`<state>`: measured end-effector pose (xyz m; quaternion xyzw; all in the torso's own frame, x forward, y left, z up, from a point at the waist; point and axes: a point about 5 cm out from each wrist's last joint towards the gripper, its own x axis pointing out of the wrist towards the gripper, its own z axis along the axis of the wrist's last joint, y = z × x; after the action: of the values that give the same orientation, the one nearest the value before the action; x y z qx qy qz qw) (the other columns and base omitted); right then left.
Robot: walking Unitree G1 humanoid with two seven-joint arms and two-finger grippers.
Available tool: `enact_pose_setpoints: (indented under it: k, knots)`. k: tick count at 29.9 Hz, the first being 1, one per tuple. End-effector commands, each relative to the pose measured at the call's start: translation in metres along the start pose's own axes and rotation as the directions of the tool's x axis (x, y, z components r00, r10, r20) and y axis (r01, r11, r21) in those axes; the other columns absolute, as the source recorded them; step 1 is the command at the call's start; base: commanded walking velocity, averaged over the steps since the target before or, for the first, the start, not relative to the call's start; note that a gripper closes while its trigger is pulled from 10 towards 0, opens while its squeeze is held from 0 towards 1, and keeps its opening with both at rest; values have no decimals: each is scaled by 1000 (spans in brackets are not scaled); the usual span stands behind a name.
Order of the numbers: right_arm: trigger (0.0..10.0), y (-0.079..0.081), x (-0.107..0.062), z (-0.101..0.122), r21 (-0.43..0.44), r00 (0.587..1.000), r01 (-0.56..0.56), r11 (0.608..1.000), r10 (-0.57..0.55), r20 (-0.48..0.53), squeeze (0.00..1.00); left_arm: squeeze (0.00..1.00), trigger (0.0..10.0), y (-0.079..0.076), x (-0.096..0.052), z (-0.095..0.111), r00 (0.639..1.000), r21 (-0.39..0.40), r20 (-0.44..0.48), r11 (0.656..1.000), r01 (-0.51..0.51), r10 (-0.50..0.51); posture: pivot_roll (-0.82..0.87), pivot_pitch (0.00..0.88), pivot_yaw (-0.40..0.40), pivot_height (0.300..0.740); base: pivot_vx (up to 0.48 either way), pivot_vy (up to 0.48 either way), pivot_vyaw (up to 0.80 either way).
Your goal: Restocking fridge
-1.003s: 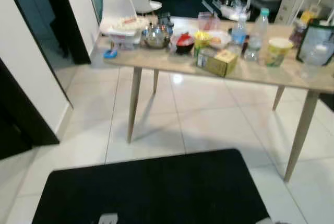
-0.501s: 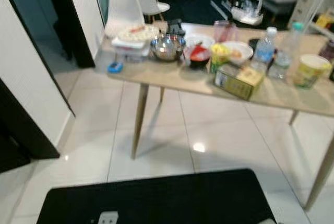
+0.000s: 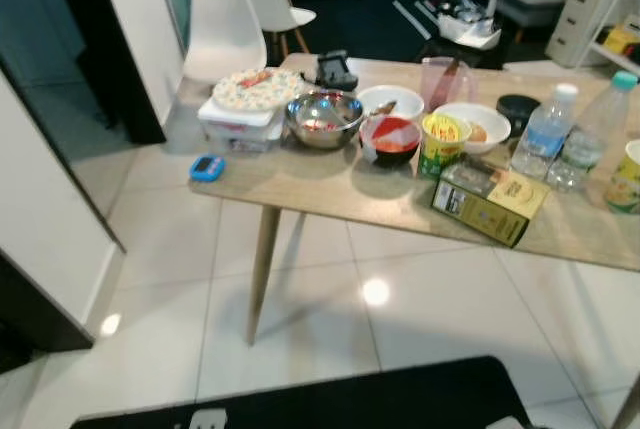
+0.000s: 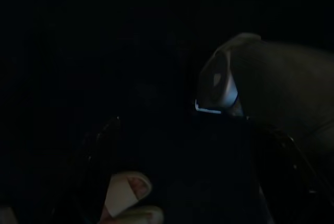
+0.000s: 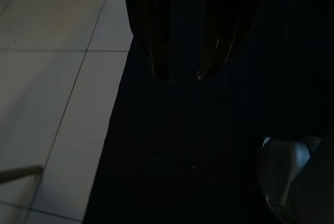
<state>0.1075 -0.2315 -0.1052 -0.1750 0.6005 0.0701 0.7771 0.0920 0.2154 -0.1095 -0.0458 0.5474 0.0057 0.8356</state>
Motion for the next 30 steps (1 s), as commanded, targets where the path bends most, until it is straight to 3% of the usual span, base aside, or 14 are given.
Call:
enact_pose_setpoints:
  k: [1, 7, 13, 24, 30]
  knots:
    - [10000, 1, 0, -8, 7, 1000, -3, 1000, 3, -27, 0, 0, 10000, -4, 2, 4, 1000, 10, 3, 1000, 13, -13, -21, 0, -7, 740, 368, 0, -775]
    - [10000, 2, 0, -8, 11, 1000, -3, 1000, 3, -22, 0, 0, 10000, -3, 1, 3, 1000, 3, -1, 1000, -2, 2, -21, 0, -6, 740, 310, 0, -772]
    - [10000, 3, 0, -7, 13, 1000, -3, 1000, 3, -13, 0, 0, 10000, -2, 1, 4, 1000, 5, 5, 1000, -9, 9, -22, 0, -3, 740, 0, 0, 0]
    - [10000, 4, 0, -7, 14, 1000, -5, 1000, 6, -14, 0, 0, 10000, 1, 1, 2, 1000, 12, -10, 1000, -13, 13, -19, 0, -2, 740, 0, -447, 0]
    - [10000, 5, 0, -7, 14, 1000, -11, 1000, 11, -11, 0, 0, 10000, 3, 0, 0, 999, -13, -10, 999, -30, 30, -16, 0, -2, 740, 0, -91, 0]
